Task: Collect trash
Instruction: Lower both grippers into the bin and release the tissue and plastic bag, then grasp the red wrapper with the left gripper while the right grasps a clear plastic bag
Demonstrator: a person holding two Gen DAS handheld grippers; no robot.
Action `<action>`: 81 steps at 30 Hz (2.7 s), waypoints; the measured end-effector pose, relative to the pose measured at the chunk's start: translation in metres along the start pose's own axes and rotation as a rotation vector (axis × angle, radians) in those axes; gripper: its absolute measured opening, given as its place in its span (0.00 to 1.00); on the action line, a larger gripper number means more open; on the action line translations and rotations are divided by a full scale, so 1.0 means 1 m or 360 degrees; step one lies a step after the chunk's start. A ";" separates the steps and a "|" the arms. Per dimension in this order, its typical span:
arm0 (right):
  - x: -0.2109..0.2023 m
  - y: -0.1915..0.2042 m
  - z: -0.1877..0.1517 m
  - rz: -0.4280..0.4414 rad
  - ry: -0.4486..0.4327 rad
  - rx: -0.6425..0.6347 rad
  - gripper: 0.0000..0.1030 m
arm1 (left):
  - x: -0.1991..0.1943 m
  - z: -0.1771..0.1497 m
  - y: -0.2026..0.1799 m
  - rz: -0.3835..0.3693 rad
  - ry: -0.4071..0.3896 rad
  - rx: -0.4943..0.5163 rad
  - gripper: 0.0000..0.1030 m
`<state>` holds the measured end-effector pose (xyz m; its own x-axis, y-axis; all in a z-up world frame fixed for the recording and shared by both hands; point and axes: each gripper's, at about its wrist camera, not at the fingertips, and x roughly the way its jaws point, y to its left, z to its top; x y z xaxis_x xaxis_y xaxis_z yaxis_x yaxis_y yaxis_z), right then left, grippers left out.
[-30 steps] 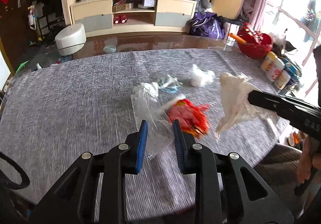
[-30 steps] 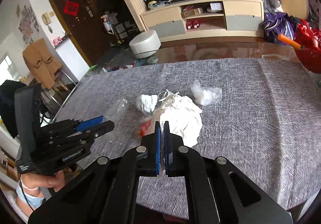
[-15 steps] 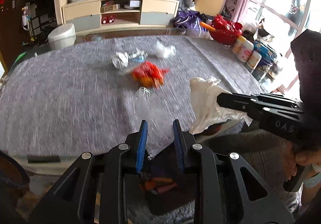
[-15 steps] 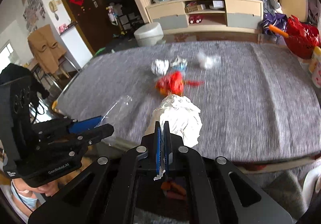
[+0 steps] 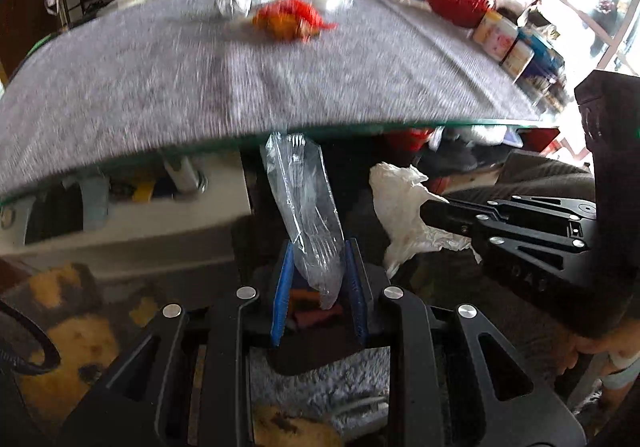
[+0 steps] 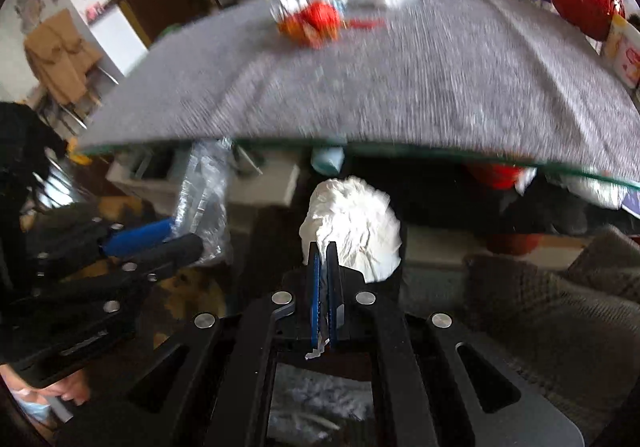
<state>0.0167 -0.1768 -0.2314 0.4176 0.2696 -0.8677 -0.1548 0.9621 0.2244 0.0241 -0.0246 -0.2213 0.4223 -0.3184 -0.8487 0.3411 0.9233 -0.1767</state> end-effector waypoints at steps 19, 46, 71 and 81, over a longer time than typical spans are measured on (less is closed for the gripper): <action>0.046 -0.008 -0.025 0.0028 0.0201 0.0077 0.08 | 0.057 -0.038 0.017 -0.0030 0.0289 -0.0027 0.26; -0.015 -0.026 0.032 -0.0068 -0.0061 0.0132 0.82 | 0.013 0.002 0.022 0.0083 0.0154 -0.0108 0.92; -0.020 -0.066 0.208 -0.0187 -0.0331 0.0089 0.89 | 0.020 0.177 0.033 0.0143 -0.0082 -0.0051 0.92; 0.040 -0.067 0.257 -0.0162 -0.0281 0.0062 0.89 | 0.065 0.207 0.038 0.0110 -0.0063 -0.0077 0.89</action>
<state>0.2742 -0.2199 -0.1669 0.5803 0.1703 -0.7964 -0.0703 0.9847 0.1594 0.2381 -0.0551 -0.1803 0.4765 -0.2611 -0.8395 0.2694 0.9523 -0.1433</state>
